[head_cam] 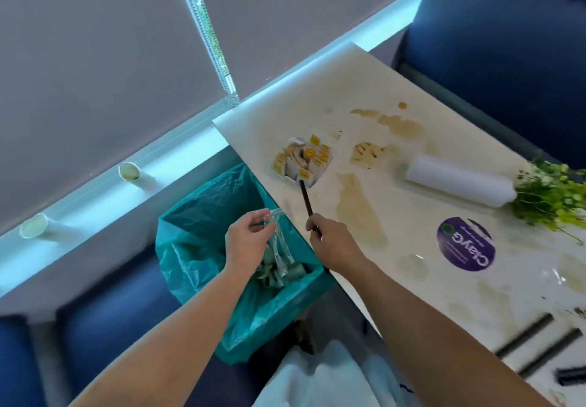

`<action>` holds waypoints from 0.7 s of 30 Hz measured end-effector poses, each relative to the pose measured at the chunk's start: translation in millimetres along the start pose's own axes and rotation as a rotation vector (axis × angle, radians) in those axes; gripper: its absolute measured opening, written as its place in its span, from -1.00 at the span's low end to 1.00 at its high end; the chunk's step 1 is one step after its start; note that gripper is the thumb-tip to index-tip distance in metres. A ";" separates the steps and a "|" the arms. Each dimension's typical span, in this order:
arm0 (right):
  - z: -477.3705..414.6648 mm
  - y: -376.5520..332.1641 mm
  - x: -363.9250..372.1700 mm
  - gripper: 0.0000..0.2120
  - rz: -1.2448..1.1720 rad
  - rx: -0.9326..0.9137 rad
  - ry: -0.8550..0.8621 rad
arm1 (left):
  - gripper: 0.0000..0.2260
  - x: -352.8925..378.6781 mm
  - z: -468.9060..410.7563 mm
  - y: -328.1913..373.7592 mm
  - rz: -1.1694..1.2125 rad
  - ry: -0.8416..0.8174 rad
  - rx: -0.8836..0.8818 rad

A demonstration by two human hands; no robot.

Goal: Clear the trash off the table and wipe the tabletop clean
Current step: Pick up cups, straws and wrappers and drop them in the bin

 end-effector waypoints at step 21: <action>-85.1 -63.1 108.1 -0.86 0.155 0.032 -0.309 | -0.83 -104.6 -64.2 -70.9 -0.234 0.346 -0.258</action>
Point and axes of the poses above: each hand's wrist, its own z-axis away from the middle knuckle, its own x-axis out of the palm, y = z × x, the point moved 1 cm from there along -z, towards the middle knuckle, and after that the axes turned 1 degree about x, right-handed, at the moved point
